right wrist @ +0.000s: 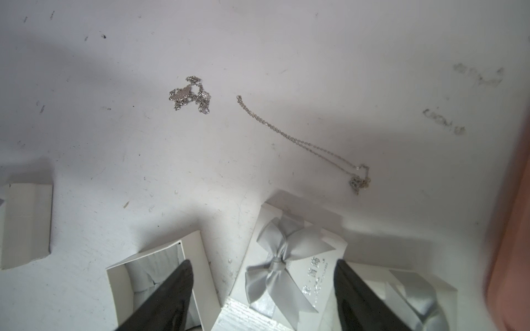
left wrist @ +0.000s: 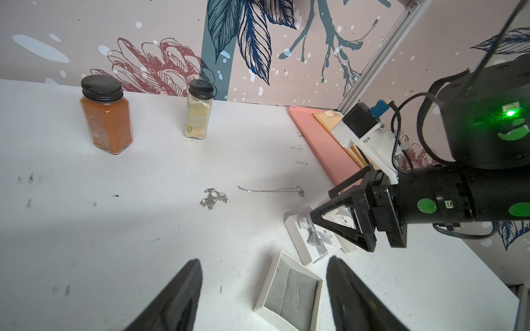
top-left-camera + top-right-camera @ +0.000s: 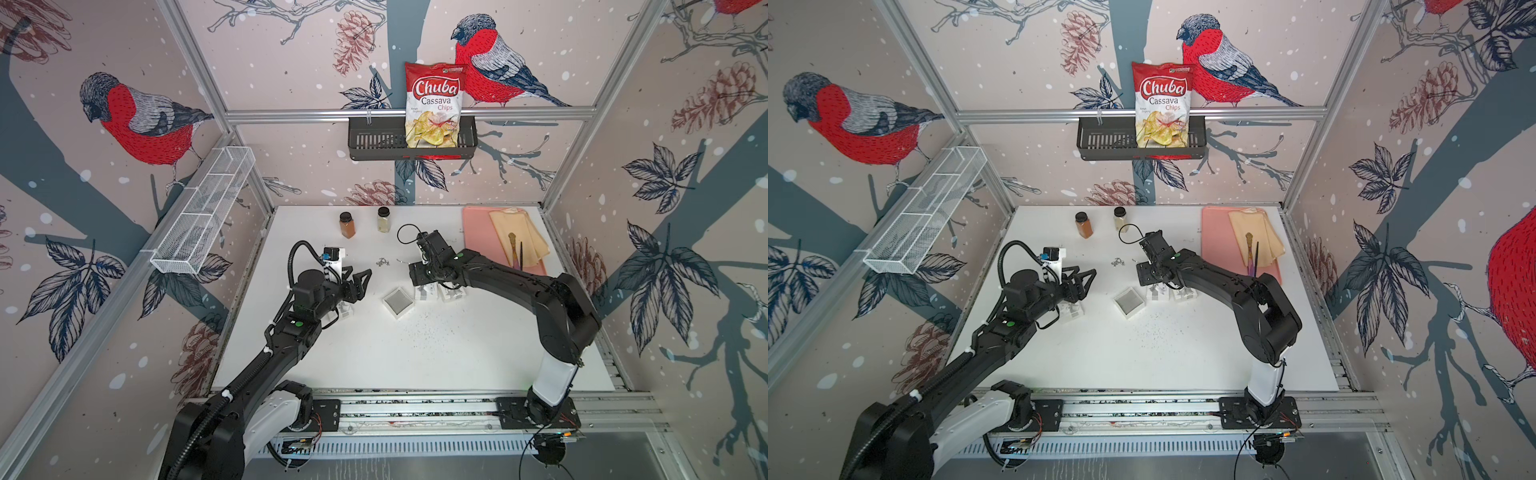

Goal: Take the necklace out of the lift-off lid jewelry box
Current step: Pick up the lid from the center of the board.

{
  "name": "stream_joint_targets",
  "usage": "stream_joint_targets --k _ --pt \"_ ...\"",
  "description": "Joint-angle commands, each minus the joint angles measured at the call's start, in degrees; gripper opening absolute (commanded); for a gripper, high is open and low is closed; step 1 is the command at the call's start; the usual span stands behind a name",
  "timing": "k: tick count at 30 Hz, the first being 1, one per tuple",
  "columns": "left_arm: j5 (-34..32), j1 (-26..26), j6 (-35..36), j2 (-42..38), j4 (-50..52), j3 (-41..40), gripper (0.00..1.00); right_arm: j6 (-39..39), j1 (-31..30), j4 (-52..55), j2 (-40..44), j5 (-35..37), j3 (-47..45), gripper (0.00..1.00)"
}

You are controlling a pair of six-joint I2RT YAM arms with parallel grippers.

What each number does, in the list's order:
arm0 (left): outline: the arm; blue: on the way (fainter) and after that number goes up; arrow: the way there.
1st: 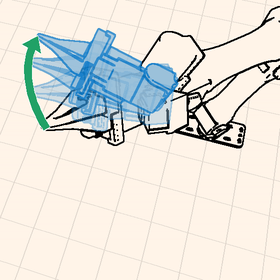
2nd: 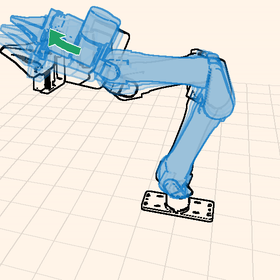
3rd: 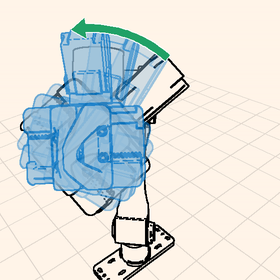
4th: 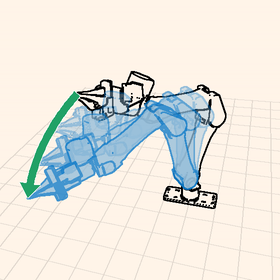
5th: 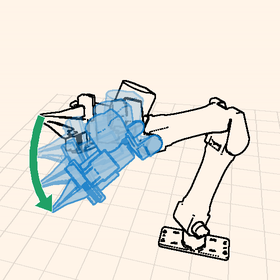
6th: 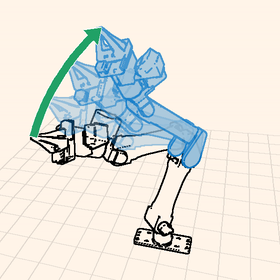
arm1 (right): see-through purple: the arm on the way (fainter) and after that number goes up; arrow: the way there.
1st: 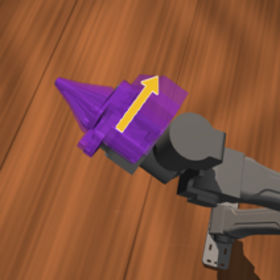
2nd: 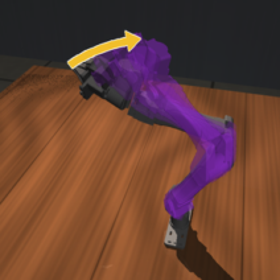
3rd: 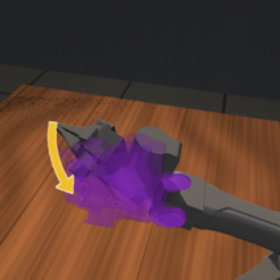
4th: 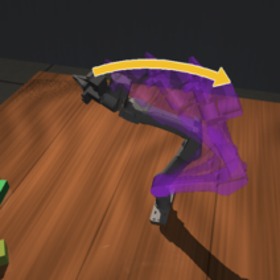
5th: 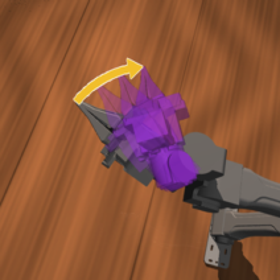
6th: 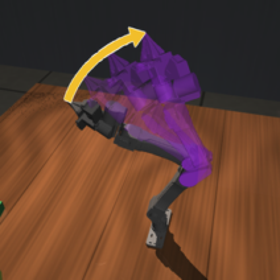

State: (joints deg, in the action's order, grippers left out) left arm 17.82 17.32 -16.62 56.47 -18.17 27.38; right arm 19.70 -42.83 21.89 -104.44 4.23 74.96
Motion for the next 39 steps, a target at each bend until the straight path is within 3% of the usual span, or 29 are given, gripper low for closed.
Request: stream_joint_targets --k 1,19,28,30,39 --pt "-0.4 -0.1 0.7 0.0 -2.0 0.7 0.73 5.0 -0.1 0.5 -0.6 -1.9 -0.9 0.82" --pt "-0.2 -0.1 1.7 1.3 -2.3 1.1 0.73 11.0 2.4 -1.8 2.1 -1.2 -9.7 0.88" --pt "-0.3 -0.1 1.7 1.1 -1.8 1.2 0.73 8.8 0.9 -0.5 -2.1 -0.5 -3.9 0.89" --pt "-0.3 -0.1 1.7 1.1 -1.7 1.2 0.73 9.0 0.7 -0.1 -3.3 0.1 -2.8 0.93" --pt "0.2 -0.1 1.8 1.0 -2.0 1.3 0.73 11.3 -0.6 2.8 -5.1 7.2 -1.4 0.94"
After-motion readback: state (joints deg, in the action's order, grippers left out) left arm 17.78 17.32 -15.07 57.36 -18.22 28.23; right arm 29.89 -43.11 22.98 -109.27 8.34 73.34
